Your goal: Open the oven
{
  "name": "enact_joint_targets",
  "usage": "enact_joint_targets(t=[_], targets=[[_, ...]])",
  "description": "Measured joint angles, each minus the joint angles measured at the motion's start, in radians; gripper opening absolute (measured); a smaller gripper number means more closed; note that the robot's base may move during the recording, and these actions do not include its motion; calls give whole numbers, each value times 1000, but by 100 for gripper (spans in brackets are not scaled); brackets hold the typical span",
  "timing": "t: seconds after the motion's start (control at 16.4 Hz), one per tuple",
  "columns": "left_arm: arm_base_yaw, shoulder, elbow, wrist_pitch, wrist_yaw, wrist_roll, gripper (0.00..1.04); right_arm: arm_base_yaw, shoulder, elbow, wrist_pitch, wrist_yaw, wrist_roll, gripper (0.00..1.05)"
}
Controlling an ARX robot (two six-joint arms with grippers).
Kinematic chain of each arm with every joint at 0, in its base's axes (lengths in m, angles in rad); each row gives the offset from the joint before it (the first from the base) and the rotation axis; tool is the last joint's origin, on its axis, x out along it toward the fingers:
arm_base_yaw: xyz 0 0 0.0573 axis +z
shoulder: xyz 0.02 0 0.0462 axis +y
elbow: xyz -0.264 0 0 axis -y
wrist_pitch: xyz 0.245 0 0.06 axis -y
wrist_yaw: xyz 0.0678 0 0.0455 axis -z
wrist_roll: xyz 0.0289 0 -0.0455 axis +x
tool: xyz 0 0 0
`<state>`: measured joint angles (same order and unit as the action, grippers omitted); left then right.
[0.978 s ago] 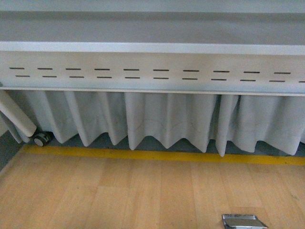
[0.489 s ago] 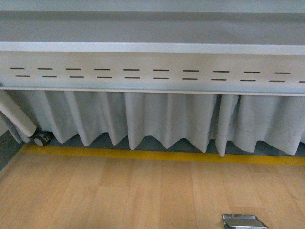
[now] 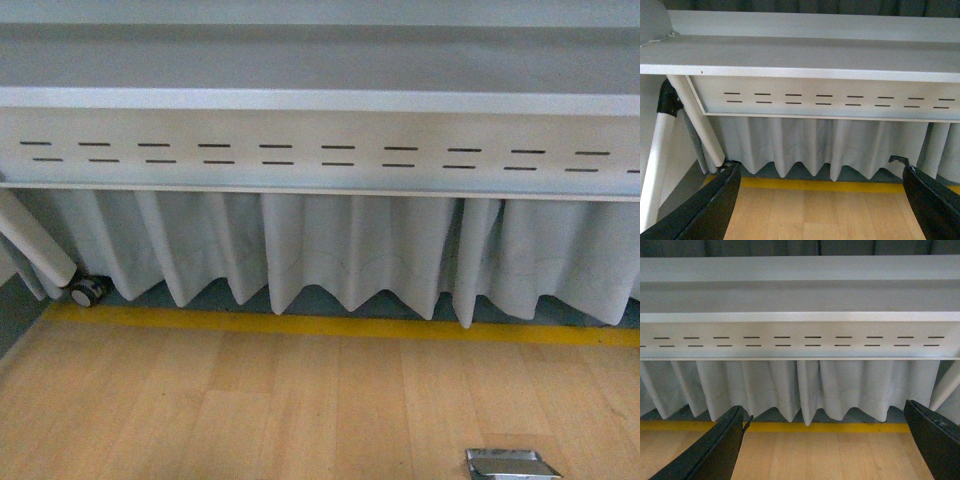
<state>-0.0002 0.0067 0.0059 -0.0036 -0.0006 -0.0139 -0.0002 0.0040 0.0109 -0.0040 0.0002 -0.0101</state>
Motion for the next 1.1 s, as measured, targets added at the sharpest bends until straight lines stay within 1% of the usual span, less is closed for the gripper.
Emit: enact_joint_targets(t=[1.1], targets=[[0, 0, 0, 0, 0, 0, 98, 0, 0, 0, 0, 0, 0, 98]])
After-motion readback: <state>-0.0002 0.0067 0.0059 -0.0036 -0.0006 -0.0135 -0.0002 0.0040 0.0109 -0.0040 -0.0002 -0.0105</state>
